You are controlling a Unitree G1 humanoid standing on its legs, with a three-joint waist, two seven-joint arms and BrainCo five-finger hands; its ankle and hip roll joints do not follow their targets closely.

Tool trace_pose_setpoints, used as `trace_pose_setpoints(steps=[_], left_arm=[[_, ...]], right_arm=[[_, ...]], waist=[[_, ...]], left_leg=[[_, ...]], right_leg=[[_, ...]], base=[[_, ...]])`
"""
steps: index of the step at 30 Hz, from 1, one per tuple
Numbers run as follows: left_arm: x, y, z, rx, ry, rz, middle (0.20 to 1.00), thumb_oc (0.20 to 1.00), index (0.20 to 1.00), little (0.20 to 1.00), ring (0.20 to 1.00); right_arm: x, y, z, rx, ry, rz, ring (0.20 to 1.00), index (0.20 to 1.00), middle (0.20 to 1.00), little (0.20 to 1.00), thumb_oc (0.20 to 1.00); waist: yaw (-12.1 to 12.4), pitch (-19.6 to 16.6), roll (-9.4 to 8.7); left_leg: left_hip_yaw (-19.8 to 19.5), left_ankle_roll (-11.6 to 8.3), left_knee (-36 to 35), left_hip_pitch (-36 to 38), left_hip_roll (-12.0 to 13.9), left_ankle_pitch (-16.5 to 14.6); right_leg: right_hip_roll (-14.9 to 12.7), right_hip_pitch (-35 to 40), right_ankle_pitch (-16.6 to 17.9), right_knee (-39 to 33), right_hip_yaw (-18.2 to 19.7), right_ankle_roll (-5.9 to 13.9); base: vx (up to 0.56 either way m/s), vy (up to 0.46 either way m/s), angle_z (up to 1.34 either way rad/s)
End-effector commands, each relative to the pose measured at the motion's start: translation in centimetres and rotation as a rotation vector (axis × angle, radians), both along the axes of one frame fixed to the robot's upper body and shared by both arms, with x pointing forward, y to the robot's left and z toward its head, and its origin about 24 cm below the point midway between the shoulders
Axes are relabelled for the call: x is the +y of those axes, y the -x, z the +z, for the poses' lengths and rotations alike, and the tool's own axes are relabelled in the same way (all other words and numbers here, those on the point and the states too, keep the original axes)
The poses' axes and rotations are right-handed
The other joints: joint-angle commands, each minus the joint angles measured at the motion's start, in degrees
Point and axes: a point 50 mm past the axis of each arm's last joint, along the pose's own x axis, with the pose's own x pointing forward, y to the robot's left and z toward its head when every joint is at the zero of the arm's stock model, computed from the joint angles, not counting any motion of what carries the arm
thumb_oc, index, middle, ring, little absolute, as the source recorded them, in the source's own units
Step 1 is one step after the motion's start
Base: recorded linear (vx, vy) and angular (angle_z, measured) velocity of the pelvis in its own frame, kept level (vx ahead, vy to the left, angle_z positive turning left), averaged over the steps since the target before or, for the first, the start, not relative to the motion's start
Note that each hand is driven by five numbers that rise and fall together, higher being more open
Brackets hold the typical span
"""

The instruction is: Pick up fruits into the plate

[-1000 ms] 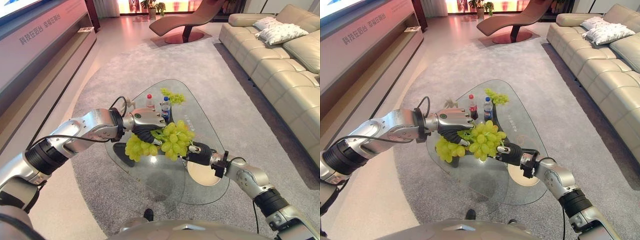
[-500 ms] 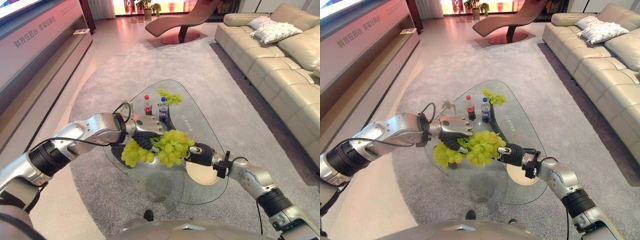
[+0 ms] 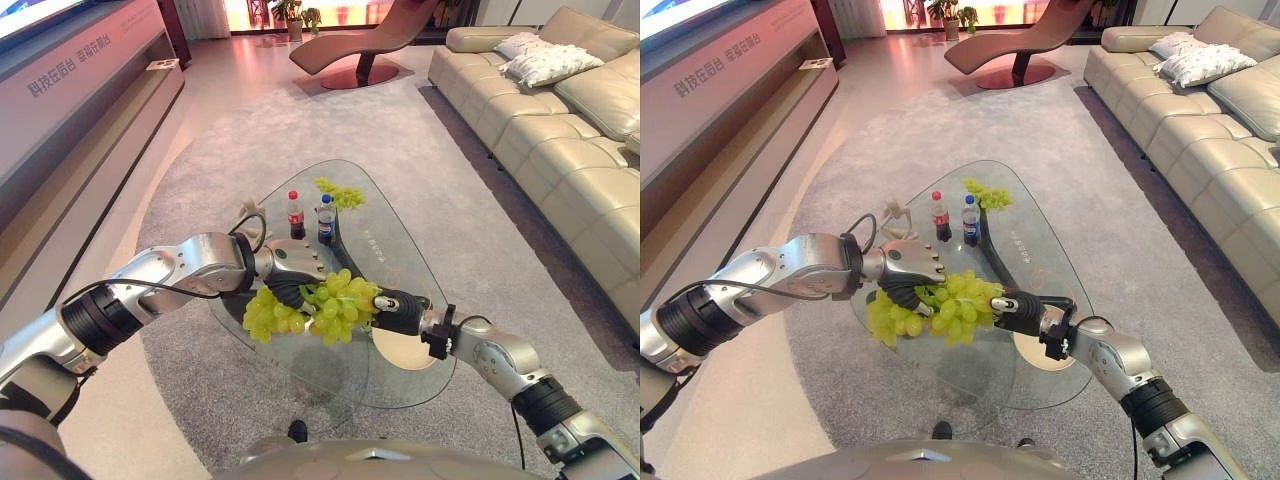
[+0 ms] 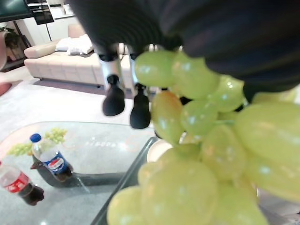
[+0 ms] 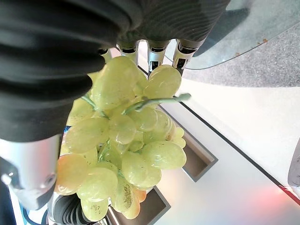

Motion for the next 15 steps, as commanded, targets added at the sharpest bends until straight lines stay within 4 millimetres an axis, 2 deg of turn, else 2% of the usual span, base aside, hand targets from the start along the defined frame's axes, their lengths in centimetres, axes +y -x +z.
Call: trace_pose_setpoints(steps=[1,15], left_arm=[[-0.7,-1.1,2.3,-0.084,0.098,-0.007,0.2,0.2,0.2,0.2,0.2],[-1.2,-1.2,3.6,-0.106,0.16,-0.026,0.2,0.2,0.2,0.2,0.2]], right_arm=[[1.8,-1.4,3.3,-0.128,-0.058,0.11,1.0,1.0,1.0,1.0,1.0],[2.8,-0.4,2.6,-0.076,-0.073,0.202,1.0,1.0,1.0,1.0,1.0]], waist=[[0.9,0.02,-1.03],[1.19,-0.48,-1.14]], left_leg=[[5.89,-0.82,1.49,6.34,0.58,-11.69],[5.56,-0.85,1.42,6.25,0.56,-11.6]], right_leg=[[-1.34,1.99,-4.74,0.67,-1.03,3.35],[-1.29,1.96,-4.85,0.67,-1.13,3.26]], base=[[0.0,0.0,0.0],[0.0,0.0,0.0]])
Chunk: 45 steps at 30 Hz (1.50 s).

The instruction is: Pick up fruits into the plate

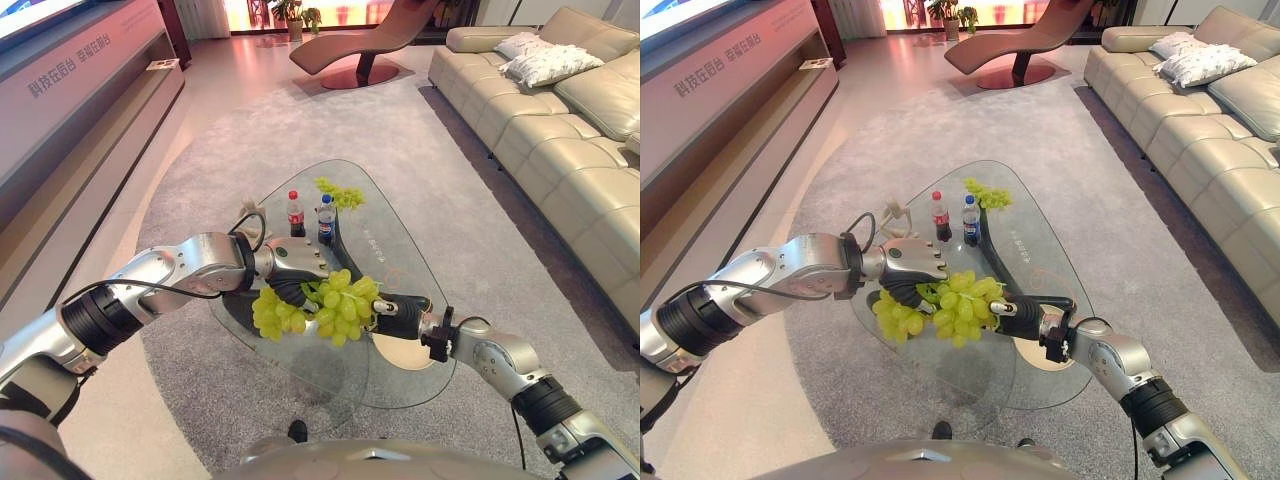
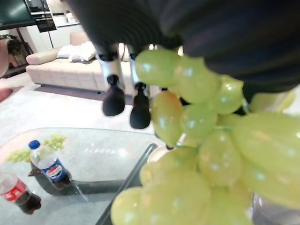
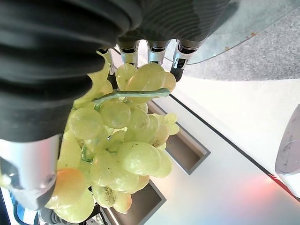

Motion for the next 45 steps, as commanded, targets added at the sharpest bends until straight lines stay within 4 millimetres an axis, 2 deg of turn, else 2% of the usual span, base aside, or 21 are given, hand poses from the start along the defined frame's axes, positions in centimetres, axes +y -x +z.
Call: trace_pose_setpoints(steps=[1,8,9,10,37,38,39,40,41,45], left_arm=[[-1.1,-1.1,3.4,-0.09,0.119,-0.024,0.2,0.2,0.2,0.2,0.2],[-1.3,-1.0,3.2,-0.08,0.119,-0.033,0.2,0.2,0.2,0.2,0.2],[-1.4,-1.0,3.2,-0.079,0.12,-0.035,0.2,0.2,0.2,0.2,0.2],[-1.4,-1.0,3.2,-0.08,0.119,-0.038,0.2,0.2,0.2,0.2,0.2],[-0.4,-1.5,2.5,-0.063,0.131,0.047,0.2,0.2,0.2,0.2,0.2],[-0.2,-1.6,2.4,-0.056,0.137,0.063,0.235,0.235,0.235,0.235,0.235],[-0.2,-1.7,2.4,-0.052,0.14,0.07,0.322,0.322,0.322,0.322,0.322],[0.0,-1.8,2.3,-0.046,0.145,0.087,0.564,0.564,0.564,0.564,0.564],[0.2,-1.9,2.1,-0.037,0.153,0.107,1.0,1.0,1.0,1.0,1.0],[1.1,-2.3,1.4,-0.003,0.186,0.188,1.0,1.0,1.0,1.0,1.0]], right_arm=[[2.6,-0.8,2.9,-0.121,-0.082,0.162,1.0,1.0,1.0,1.0,1.0],[3.2,-0.7,3.0,-0.118,-0.081,0.184,1.0,1.0,1.0,1.0,1.0],[3.2,-0.8,3.0,-0.121,-0.081,0.181,0.529,0.529,0.529,0.529,0.529],[3.3,-0.7,3.0,-0.12,-0.087,0.181,0.2,0.2,0.2,0.2,0.2],[3.2,-0.2,2.9,-0.087,-0.146,0.156,0.2,0.2,0.2,0.2,0.2],[3.1,-0.2,2.8,-0.084,-0.154,0.15,0.2,0.2,0.2,0.2,0.2],[3.1,-0.2,2.8,-0.084,-0.158,0.146,0.2,0.2,0.2,0.2,0.2],[3.1,-0.2,2.8,-0.081,-0.166,0.139,0.2,0.2,0.2,0.2,0.2],[3.0,-0.2,2.7,-0.08,-0.175,0.128,0.2,0.2,0.2,0.2,0.2],[2.7,0.0,2.5,-0.076,-0.208,0.088,0.2,0.2,0.2,0.2,0.2]], waist=[[1.13,-0.48,-1.15],[1.1,-0.51,-1.19],[1.1,-0.48,-1.19],[1.11,-0.44,-1.18],[1.18,-0.4,-1.04],[1.18,-0.36,-1.04],[1.18,-0.36,-1.05],[1.18,-0.34,-1.03],[1.19,-0.32,-1.02],[1.21,-0.23,-0.96]], left_leg=[[5.55,-0.84,1.42,6.22,0.55,-11.6],[5.47,-0.77,1.44,6.14,0.43,-11.55],[5.48,-0.76,1.45,6.17,0.43,-11.56],[5.49,-0.76,1.46,6.21,0.43,-11.56],[5.41,-0.72,1.47,6.61,0.44,-11.72],[5.42,-0.7,1.49,6.62,0.44,-11.73],[5.43,-0.7,1.49,6.63,0.45,-11.74],[5.43,-0.7,1.49,6.63,0.47,-11.73],[5.44,-0.7,1.49,6.64,0.48,-11.71],[5.47,-0.65,1.49,6.66,0.54,-11.69]], right_leg=[[-1.3,1.95,-4.85,0.68,-1.12,3.26],[-1.15,1.81,-4.9,0.75,-0.78,3.15],[-1.14,1.85,-4.9,0.74,-0.75,3.14],[-1.14,1.88,-4.9,0.73,-0.72,3.15],[-1.07,2.2,-5.01,0.77,-0.61,3.2],[-1.07,2.19,-5.02,0.8,-0.61,3.2],[-1.07,2.19,-5.02,0.8,-0.61,3.21],[-1.05,2.18,-5.02,0.8,-0.59,3.22],[-1.04,2.17,-5.0,0.8,-0.58,3.23],[-1.01,2.18,-4.99,0.78,-0.59,3.22]], base=[[0.0,0.0,0.0],[0.0,0.0,0.0],[0.0,0.0,0.0],[0.0,0.0,0.0],[0.0,0.0,0.0],[0.0,0.0,0.0],[0.0,0.0,0.0],[0.0,0.0,0.0],[0.0,0.0,0.0],[0.0,0.0,0.0]])
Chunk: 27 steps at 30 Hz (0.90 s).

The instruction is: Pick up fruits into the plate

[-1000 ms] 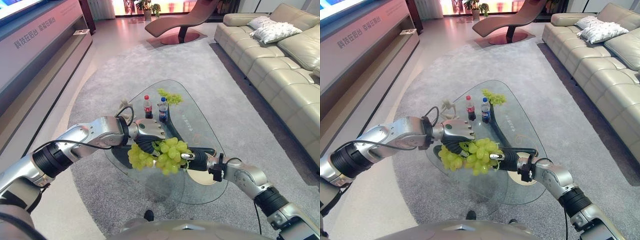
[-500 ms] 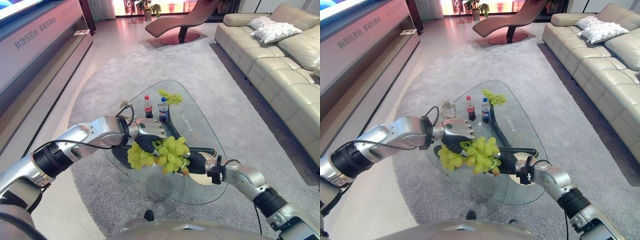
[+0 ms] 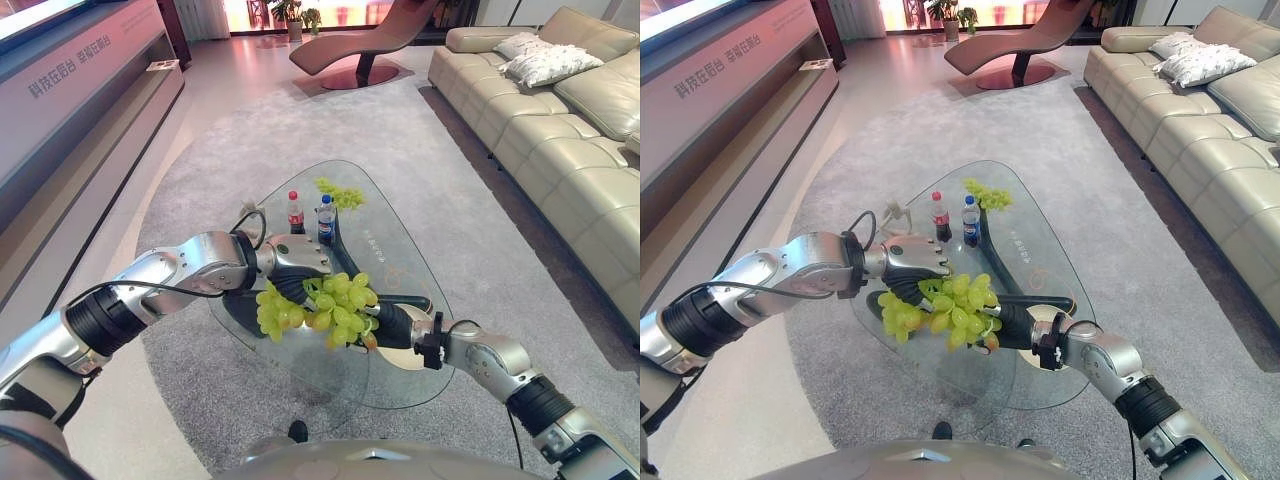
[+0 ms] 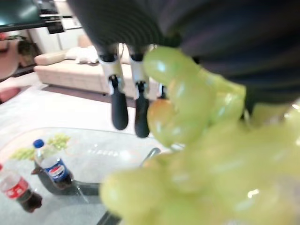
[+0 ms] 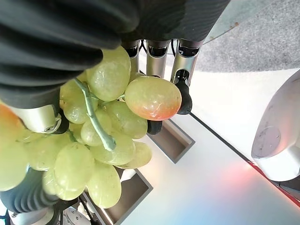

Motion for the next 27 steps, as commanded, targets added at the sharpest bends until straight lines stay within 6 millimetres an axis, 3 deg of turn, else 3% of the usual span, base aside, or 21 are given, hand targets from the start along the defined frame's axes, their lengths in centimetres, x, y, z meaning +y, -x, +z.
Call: trace_pose_setpoints(steps=[1,16,21,27], left_arm=[[1.3,-2.0,1.3,-0.009,0.139,0.143,1.0,1.0,1.0,1.0,1.0],[7.2,-2.8,-2.7,0.129,0.353,0.55,1.0,1.0,1.0,1.0,1.0],[8.6,-2.6,-4.2,0.183,0.417,0.668,1.0,1.0,1.0,1.0,1.0],[12.1,-1.3,-8.0,0.307,0.511,0.929,1.0,1.0,1.0,1.0,1.0]], right_arm=[[1.5,-1.0,3.3,-0.12,-0.235,-0.007,0.2,0.2,0.2,0.2,0.2],[-1.9,-1.5,2.9,-0.154,-0.33,-0.269,0.2,0.2,0.2,0.2,0.2],[-3.4,-1.7,2.4,-0.175,-0.293,-0.352,0.2,0.2,0.2,0.2,0.2],[-7.2,-2.3,1.9,-0.249,-0.102,-0.495,0.2,0.2,0.2,0.2,0.2]], waist=[[1.18,-0.14,-1.05],[1.56,0.39,-1.29],[1.63,0.75,-1.34],[1.81,1.84,-1.59]], left_leg=[[5.43,-0.65,1.47,6.59,0.55,-11.67],[5.45,-0.54,1.62,6.46,0.85,-11.66],[5.41,-0.55,1.63,6.51,1.01,-11.62],[5.36,-0.71,1.94,6.24,1.29,-11.66]], right_leg=[[-1.0,2.15,-4.97,0.8,-0.7,3.21],[-1.0,2.06,-4.99,0.73,-0.77,3.2],[-1.02,2.1,-4.96,0.74,-0.87,3.19],[-1.03,1.88,-4.91,1.0,-0.96,3.11]], base=[[0.0,0.0,0.0],[0.0,0.0,0.0],[0.01,0.0,0.0],[0.03,-0.006,0.0]])
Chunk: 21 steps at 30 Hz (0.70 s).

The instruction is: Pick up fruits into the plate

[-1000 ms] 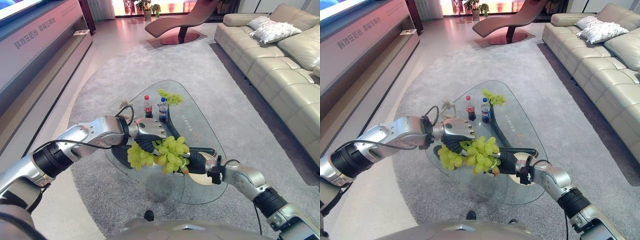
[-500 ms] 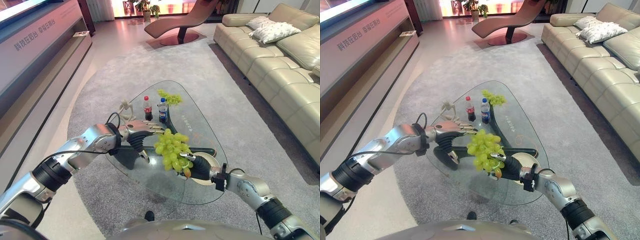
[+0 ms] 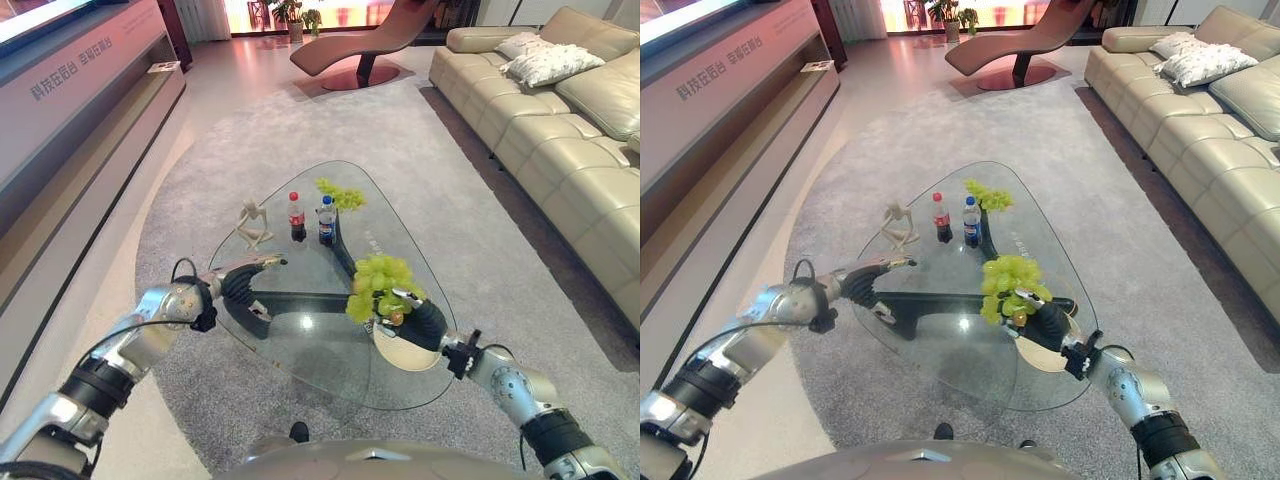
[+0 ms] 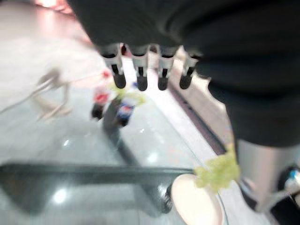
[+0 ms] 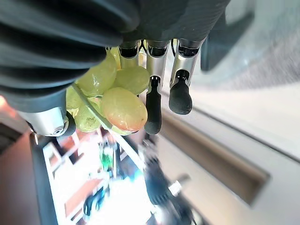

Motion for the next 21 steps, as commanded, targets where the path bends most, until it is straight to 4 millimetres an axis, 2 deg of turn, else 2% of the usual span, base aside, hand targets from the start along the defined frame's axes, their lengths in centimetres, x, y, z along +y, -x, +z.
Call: trace_pose_setpoints(steps=[1,5,6,9,11,17,21], left_arm=[[2.7,-1.2,0.9,-0.066,0.092,0.198,1.0,1.0,1.0,1.0,1.0],[4.8,0.1,-1.9,0.019,0.114,0.339,1.0,1.0,1.0,1.0,1.0],[4.9,0.2,-2.1,0.024,0.114,0.347,1.0,1.0,1.0,1.0,1.0],[6.1,1.3,-4.3,0.083,0.132,0.458,1.0,1.0,1.0,1.0,1.0],[6.4,1.6,-5.0,0.089,0.146,0.491,1.0,1.0,1.0,1.0,1.0],[6.7,1.7,-6.7,0.093,0.213,0.623,1.0,1.0,1.0,1.0,1.0],[5.9,1.3,-7.9,0.075,0.252,0.682,1.0,1.0,1.0,1.0,1.0]], right_arm=[[-1.4,-2.9,3.5,-0.226,0.065,-0.072,0.2,0.2,0.2,0.2,0.2],[-3.4,-3.6,3.8,-0.243,0.188,-0.142,0.2,0.2,0.2,0.2,0.2],[-3.6,-3.7,3.9,-0.246,0.201,-0.15,0.2,0.2,0.2,0.2,0.2],[-5.3,-4.9,4.3,-0.255,0.31,-0.232,0.2,0.2,0.2,0.2,0.2],[-5.9,-5.4,4.5,-0.256,0.346,-0.259,0.2,0.2,0.2,0.2,0.2],[-7.3,-7.4,5.8,-0.283,0.465,-0.331,0.2,0.2,0.2,0.2,0.2],[-7.8,-9.3,7.2,-0.303,0.53,-0.353,0.2,0.2,0.2,0.2,0.2]], waist=[[1.43,2.24,-1.73],[1.86,4.0,-2.03],[1.94,4.26,-2.07],[2.94,6.81,-2.19],[3.35,8.02,-2.09],[4.31,12.8,-1.36],[4.59,16.61,-0.72]], left_leg=[[5.0,-0.85,2.11,5.95,1.25,-11.36],[4.66,-1.01,3.13,4.31,1.48,-11.39],[4.58,-1.0,3.3,4.04,1.49,-11.4],[3.8,-1.04,4.48,1.65,1.54,-11.32],[3.4,-1.07,4.87,0.67,1.54,-11.24],[1.7,-1.11,5.98,-2.85,1.2,-10.89],[-0.01,-1.1,6.78,-6.03,0.71,-10.12]], right_leg=[[-1.04,1.76,-4.49,1.37,-1.15,2.88],[-1.13,0.23,-4.7,2.44,-1.11,2.75],[-1.14,0.0,-4.72,2.59,-1.08,2.73],[-1.08,-2.04,-4.86,3.76,-1.0,2.52],[-1.05,-2.89,-4.92,4.17,-0.99,2.41],[-0.8,-5.98,-4.96,5.39,-0.89,1.89],[-0.51,-9.0,-4.94,6.76,-0.81,1.17]], base=[[0.04,-0.02,0.0],[-0.02,-0.01,0.0],[-0.1,-0.042,0.03],[-0.08,-0.042,0.05],[-0.1,-0.029,0.04],[-0.14,-0.016,0.09],[-0.16,0.019,0.11]])
